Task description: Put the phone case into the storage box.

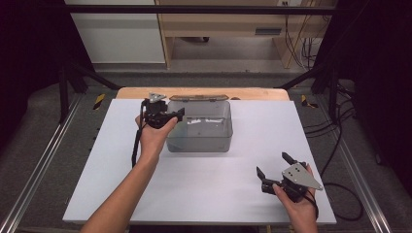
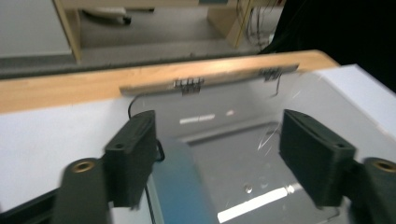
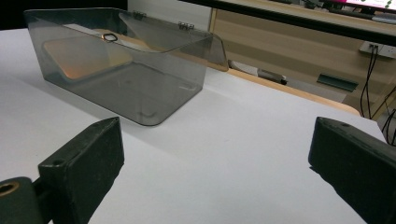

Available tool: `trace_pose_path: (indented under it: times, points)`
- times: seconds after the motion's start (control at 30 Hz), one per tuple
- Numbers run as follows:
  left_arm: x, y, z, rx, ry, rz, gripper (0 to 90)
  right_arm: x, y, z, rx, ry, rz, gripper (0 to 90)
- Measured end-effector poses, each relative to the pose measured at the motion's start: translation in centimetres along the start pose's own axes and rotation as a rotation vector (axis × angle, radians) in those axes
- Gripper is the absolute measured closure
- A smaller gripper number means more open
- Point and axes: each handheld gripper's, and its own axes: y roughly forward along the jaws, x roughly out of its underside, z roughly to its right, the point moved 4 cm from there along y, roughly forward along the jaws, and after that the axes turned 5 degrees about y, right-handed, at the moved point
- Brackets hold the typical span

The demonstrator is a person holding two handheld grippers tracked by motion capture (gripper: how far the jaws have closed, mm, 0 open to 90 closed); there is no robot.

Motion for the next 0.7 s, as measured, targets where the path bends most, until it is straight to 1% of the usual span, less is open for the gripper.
trace_pose_path:
  times: [0.03,0.07,0.13,0.2,0.27,0.33,0.47,0.57,0.7]
  points:
    - [-0.1,-0.2,-0.1,-0.002,0.000,0.018,21.2,0.0,0.0,0.0,0.000,0.001,-0.001,3.8]
    - [-0.2,-0.5,-0.1,0.005,0.001,0.039,16.8,0.0,0.0,0.0,0.000,0.004,-0.001,3.8]
    - [-0.4,-0.9,-0.3,0.019,0.002,0.066,11.2,0.0,0.1,0.0,-0.001,0.004,-0.001,3.8]
    - [-0.4,-1.4,-0.5,0.020,0.011,0.095,7.0,0.0,0.1,0.0,-0.003,0.008,-0.003,3.8]
    - [-0.3,-2.0,-0.8,0.019,0.023,0.128,5.1,0.1,0.0,0.0,-0.001,0.009,-0.005,3.8]
    - [-0.1,-2.4,-1.0,0.016,0.036,0.145,4.1,0.1,0.1,0.1,0.000,0.012,-0.007,3.7]
    - [0.5,-3.7,-1.8,0.013,0.039,0.195,3.9,0.2,0.1,0.2,0.003,0.022,-0.018,3.1]
    - [1.0,-4.7,-2.3,0.004,0.047,0.218,3.6,0.2,0.1,0.3,-0.003,0.026,-0.020,2.9]
    - [2.0,-6.1,-3.0,0.011,0.036,0.255,3.4,0.3,0.0,0.3,-0.007,0.031,-0.024,2.9]
